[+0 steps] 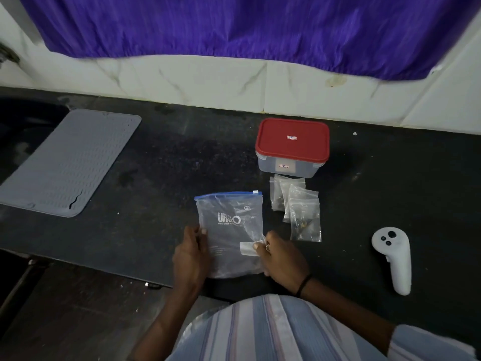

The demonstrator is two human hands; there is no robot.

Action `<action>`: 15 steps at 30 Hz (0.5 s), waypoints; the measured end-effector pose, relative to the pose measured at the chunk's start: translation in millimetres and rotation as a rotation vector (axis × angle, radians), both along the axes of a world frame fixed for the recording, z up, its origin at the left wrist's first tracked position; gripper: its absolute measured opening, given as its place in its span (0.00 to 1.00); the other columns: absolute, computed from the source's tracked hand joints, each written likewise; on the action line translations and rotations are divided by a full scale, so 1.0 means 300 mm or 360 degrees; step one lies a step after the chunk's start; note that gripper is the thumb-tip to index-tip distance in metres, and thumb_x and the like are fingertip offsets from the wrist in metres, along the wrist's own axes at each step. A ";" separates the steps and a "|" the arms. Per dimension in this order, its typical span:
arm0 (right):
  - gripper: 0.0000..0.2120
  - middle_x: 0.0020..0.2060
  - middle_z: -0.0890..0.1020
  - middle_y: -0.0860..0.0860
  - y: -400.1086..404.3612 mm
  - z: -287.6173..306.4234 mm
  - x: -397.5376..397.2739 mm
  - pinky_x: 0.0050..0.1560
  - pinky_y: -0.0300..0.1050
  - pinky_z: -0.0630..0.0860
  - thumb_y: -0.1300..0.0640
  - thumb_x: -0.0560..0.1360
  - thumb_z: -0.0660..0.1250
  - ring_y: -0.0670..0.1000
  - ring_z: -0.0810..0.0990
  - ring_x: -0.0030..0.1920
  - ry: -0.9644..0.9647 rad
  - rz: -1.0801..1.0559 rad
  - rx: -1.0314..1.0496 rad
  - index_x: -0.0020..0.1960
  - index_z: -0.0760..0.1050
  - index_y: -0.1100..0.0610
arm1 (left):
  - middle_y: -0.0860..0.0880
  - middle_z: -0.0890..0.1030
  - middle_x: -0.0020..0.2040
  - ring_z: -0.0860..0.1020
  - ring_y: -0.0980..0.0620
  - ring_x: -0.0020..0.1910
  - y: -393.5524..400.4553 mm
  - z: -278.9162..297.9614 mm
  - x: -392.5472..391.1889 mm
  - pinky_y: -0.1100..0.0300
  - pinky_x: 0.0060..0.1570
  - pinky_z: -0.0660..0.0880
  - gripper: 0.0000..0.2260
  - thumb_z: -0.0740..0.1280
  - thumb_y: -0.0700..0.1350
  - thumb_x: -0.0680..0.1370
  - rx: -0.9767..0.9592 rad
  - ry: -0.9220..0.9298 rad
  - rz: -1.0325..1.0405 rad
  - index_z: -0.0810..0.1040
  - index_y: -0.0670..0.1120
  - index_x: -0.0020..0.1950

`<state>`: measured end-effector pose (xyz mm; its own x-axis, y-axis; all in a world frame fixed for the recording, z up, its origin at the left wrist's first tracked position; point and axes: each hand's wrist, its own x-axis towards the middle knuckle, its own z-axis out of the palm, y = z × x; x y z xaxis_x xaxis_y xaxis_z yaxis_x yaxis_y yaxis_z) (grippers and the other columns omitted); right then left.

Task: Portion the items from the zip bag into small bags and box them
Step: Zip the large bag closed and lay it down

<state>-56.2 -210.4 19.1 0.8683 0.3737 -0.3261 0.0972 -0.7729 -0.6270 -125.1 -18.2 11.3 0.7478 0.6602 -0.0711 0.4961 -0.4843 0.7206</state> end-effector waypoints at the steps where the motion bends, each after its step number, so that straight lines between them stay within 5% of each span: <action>1: 0.14 0.35 0.79 0.48 0.000 0.007 0.002 0.37 0.48 0.74 0.41 0.79 0.58 0.51 0.80 0.37 0.0001 0.0029 -0.0070 0.43 0.65 0.50 | 0.39 0.83 0.45 0.80 0.35 0.47 0.011 -0.003 -0.002 0.53 0.40 0.67 0.11 0.61 0.51 0.83 0.0024 0.0070 -0.0001 0.73 0.43 0.49; 5: 0.15 0.35 0.74 0.46 -0.024 0.039 0.004 0.34 0.44 0.65 0.41 0.78 0.61 0.49 0.72 0.34 -0.0196 0.0108 -0.0174 0.43 0.64 0.51 | 0.36 0.83 0.47 0.80 0.32 0.49 0.058 0.010 -0.022 0.48 0.42 0.71 0.13 0.64 0.54 0.81 0.0224 0.0158 -0.0083 0.73 0.44 0.53; 10: 0.05 0.49 0.70 0.50 -0.012 0.101 0.021 0.43 0.44 0.76 0.56 0.76 0.64 0.48 0.74 0.40 -0.0365 0.0228 -0.0086 0.44 0.75 0.57 | 0.37 0.82 0.50 0.80 0.32 0.48 0.094 -0.010 -0.014 0.46 0.43 0.74 0.16 0.65 0.55 0.80 0.0330 0.0251 -0.0104 0.72 0.45 0.59; 12: 0.10 0.45 0.71 0.51 0.005 0.128 0.020 0.43 0.46 0.76 0.57 0.76 0.63 0.48 0.74 0.40 -0.0591 0.0170 0.0137 0.38 0.76 0.60 | 0.37 0.79 0.54 0.78 0.33 0.49 0.102 -0.028 -0.005 0.45 0.45 0.74 0.17 0.63 0.54 0.81 0.0533 0.0218 -0.0188 0.74 0.41 0.59; 15: 0.21 0.38 0.75 0.50 0.018 0.174 0.030 0.42 0.46 0.72 0.46 0.81 0.55 0.50 0.72 0.40 -0.1122 0.0102 0.0149 0.39 0.77 0.56 | 0.37 0.77 0.61 0.76 0.35 0.56 0.085 -0.045 0.021 0.44 0.54 0.74 0.19 0.59 0.51 0.79 0.0859 -0.0044 -0.0449 0.76 0.39 0.63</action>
<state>-47.3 -204.9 71.3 0.8361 0.4300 0.3406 0.5471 -0.6983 -0.4615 -118.7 7.2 -2.3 0.8959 0.3735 0.2405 0.2798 -0.8950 0.3474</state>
